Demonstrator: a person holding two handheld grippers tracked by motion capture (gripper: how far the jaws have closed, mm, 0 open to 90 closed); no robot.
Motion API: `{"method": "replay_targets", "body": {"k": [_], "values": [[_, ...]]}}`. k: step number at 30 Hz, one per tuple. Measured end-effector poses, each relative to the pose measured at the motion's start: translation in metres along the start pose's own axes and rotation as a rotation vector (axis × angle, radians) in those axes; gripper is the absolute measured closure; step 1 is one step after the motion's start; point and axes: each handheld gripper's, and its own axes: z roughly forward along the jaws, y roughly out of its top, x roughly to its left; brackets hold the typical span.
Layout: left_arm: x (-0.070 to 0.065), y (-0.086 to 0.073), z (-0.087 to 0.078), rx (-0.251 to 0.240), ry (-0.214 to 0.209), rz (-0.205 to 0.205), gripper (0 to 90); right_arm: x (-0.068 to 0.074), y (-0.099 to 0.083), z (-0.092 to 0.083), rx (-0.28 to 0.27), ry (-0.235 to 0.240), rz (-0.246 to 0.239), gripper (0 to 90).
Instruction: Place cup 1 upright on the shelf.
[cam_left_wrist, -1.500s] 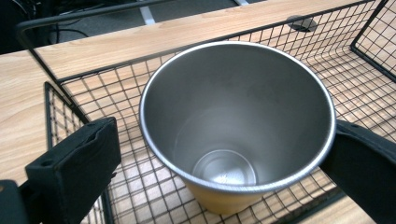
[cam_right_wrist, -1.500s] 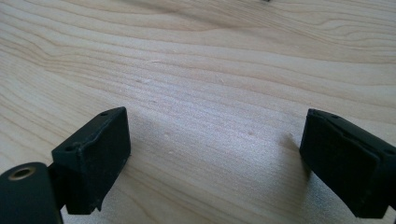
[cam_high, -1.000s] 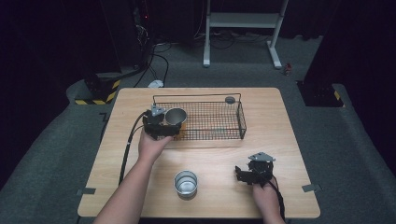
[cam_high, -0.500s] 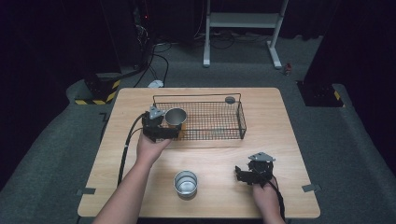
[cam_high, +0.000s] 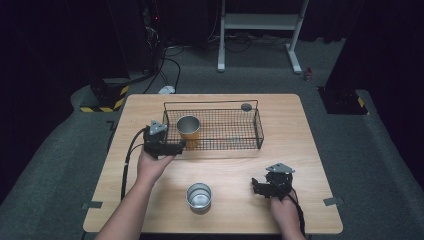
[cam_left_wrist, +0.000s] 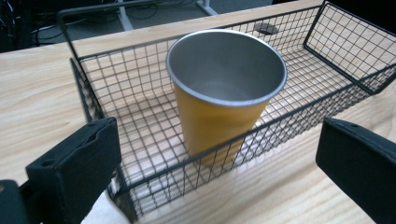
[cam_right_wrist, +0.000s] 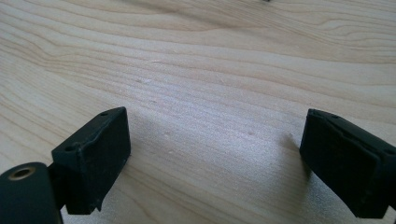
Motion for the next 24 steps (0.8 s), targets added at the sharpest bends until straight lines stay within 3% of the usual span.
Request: {"method": "replay_targets", "body": {"k": [11, 18, 24], "values": [[0.01, -0.031, -0.02, 0.028, 0.006, -0.004, 1.7, 0.0, 0.0, 0.0, 0.0, 0.0, -0.001, 8.5], [0.016, -0.059, -0.023, 0.084, -0.009, -0.03, 2.2, 0.0, 0.0, 0.0, 0.0, 0.0, 0.0, 8.5], [0.017, -0.078, -0.025, 0.138, -0.01, -0.017, 2.6, 0.0, 0.0, 0.0, 0.0, 0.0, 0.0, 8.5]]}}
